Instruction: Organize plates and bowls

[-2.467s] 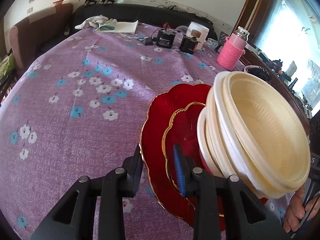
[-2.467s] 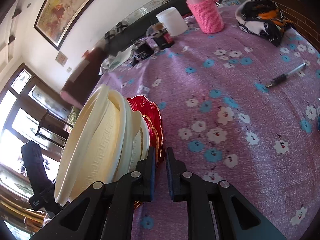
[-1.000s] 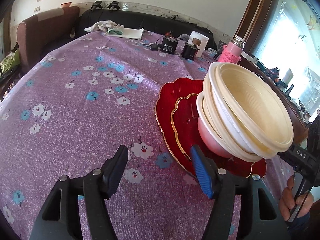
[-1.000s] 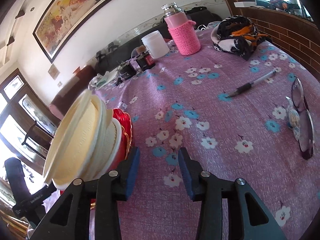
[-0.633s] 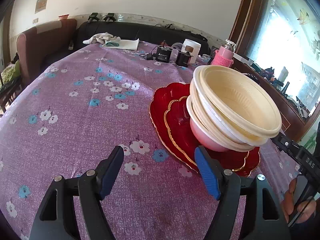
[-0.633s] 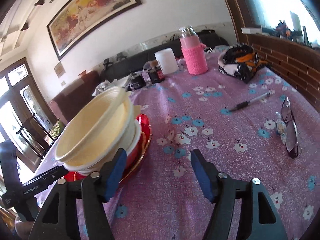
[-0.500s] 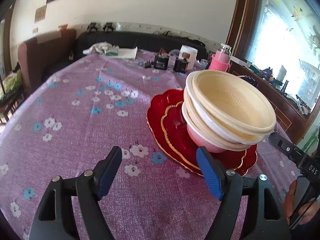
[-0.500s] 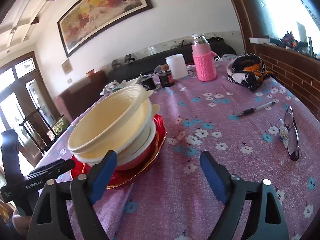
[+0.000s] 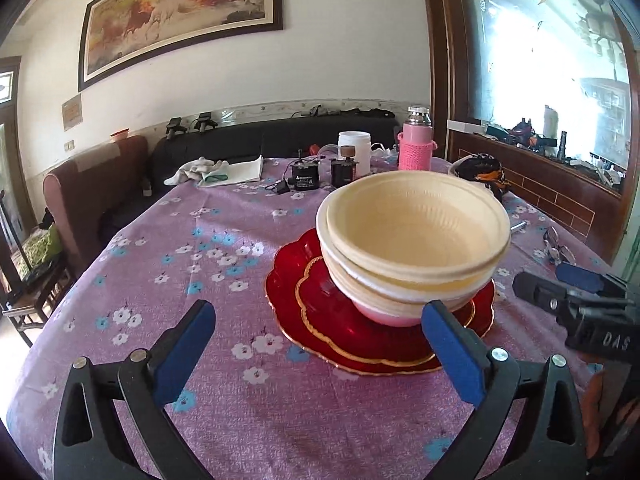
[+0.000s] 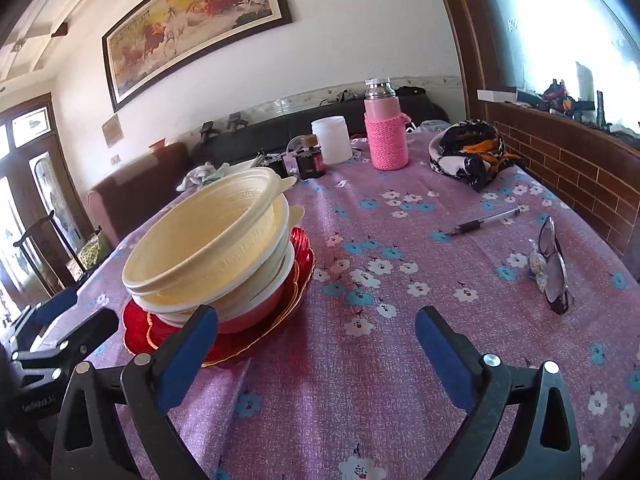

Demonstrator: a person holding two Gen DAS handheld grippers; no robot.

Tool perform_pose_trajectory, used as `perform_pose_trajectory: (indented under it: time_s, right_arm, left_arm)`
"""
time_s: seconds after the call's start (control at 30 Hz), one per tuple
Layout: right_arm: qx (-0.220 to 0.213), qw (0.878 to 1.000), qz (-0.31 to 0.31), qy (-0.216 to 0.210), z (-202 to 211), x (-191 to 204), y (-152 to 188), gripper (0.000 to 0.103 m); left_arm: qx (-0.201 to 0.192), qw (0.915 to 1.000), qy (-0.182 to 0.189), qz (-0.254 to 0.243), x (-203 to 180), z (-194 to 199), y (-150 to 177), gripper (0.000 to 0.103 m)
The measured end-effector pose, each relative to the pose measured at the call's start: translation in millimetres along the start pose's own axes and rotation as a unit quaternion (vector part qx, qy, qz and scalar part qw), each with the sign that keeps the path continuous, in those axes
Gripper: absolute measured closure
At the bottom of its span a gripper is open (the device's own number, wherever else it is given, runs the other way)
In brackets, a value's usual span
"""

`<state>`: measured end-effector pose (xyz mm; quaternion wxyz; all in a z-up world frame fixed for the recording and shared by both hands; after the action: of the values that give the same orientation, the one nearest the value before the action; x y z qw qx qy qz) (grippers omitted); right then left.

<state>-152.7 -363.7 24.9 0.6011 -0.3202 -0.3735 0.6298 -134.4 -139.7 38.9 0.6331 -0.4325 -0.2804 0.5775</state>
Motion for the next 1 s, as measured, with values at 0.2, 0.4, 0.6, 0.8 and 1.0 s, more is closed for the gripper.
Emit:
perform_pose_trajectory:
  time_s: [0.2, 0.4, 0.6, 0.8, 1.0]
  right_arm:
    - [0.019, 1.000, -0.001, 0.003, -8, -1, 1, 0.001]
    - [0.026, 1.000, 0.003, 0.000, -10, 1, 1, 0.001]
    - [0.032, 0.999, 0.002, 0.005, -13, 1, 1, 0.001]
    - [0.033, 0.999, 0.000, 0.009, -13, 0, 2, 0.001]
    - [0.033, 0.999, 0.000, 0.009, -13, 0, 2, 0.001]
  left_arm:
    - [0.040, 0.9987, 0.012, 0.031, 9, -13, -2, 0.000]
    - [0.042, 0.9978, 0.030, 0.042, 15, -9, -1, 0.000]
    - [0.032, 0.9973, 0.047, 0.046, 17, -3, -1, 0.000]
    - [0.036, 0.9988, 0.016, 0.027, 14, -3, -3, 0.000]
    - [0.030, 0.9984, -0.046, -0.010, 8, -1, 1, 0.000]
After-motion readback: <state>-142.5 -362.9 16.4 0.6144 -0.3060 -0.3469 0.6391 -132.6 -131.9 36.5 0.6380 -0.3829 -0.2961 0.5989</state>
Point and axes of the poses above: each gripper's, at about its wrist camera, not at the fingertips, and z roughly against the way its jaws point, x to its left, y to its underside, the point moved 4 cm from there along -z, roughly the way its jaws point, and after that the axes turned 11 degrees about z, right-handed, at the moved point
